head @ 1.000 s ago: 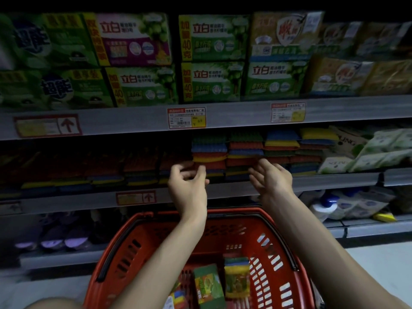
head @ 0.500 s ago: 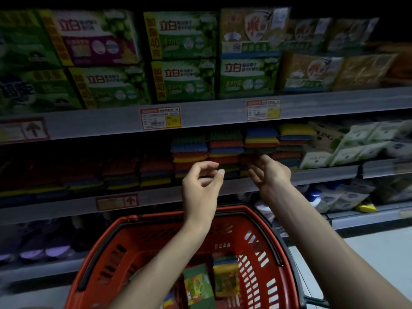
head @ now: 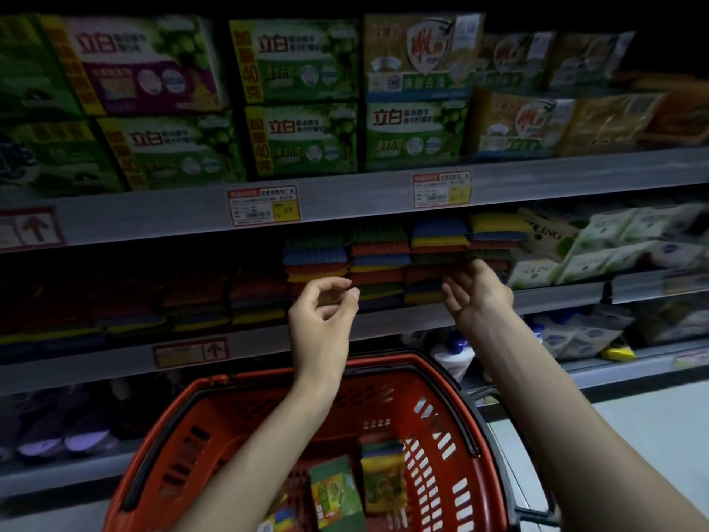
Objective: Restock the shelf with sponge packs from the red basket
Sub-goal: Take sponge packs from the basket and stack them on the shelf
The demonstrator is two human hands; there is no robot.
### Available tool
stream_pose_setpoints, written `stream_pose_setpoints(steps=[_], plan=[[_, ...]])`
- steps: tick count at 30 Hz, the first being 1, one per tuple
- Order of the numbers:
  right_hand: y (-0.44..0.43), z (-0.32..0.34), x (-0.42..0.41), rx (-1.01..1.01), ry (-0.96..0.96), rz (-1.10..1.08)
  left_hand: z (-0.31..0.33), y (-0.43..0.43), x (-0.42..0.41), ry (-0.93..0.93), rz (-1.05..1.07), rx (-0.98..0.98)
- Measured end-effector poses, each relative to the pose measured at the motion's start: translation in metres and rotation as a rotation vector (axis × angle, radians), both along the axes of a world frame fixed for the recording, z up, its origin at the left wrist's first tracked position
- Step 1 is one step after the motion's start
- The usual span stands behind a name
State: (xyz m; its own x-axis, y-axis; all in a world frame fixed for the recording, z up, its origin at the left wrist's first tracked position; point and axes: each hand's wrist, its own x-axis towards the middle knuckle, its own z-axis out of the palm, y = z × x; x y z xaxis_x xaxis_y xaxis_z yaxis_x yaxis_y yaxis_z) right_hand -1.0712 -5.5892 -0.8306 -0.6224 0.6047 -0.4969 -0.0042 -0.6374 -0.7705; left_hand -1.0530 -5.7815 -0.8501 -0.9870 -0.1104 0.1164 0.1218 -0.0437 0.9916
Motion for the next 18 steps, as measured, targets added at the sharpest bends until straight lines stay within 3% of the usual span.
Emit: stream_pose_setpoints(steps=[18], plan=[[0.0042, -0.0005, 0.0053, -0.064, -0.021, 0.004, -0.0036, -0.0086, -0.0079, 0.025, 0.072, -0.005]])
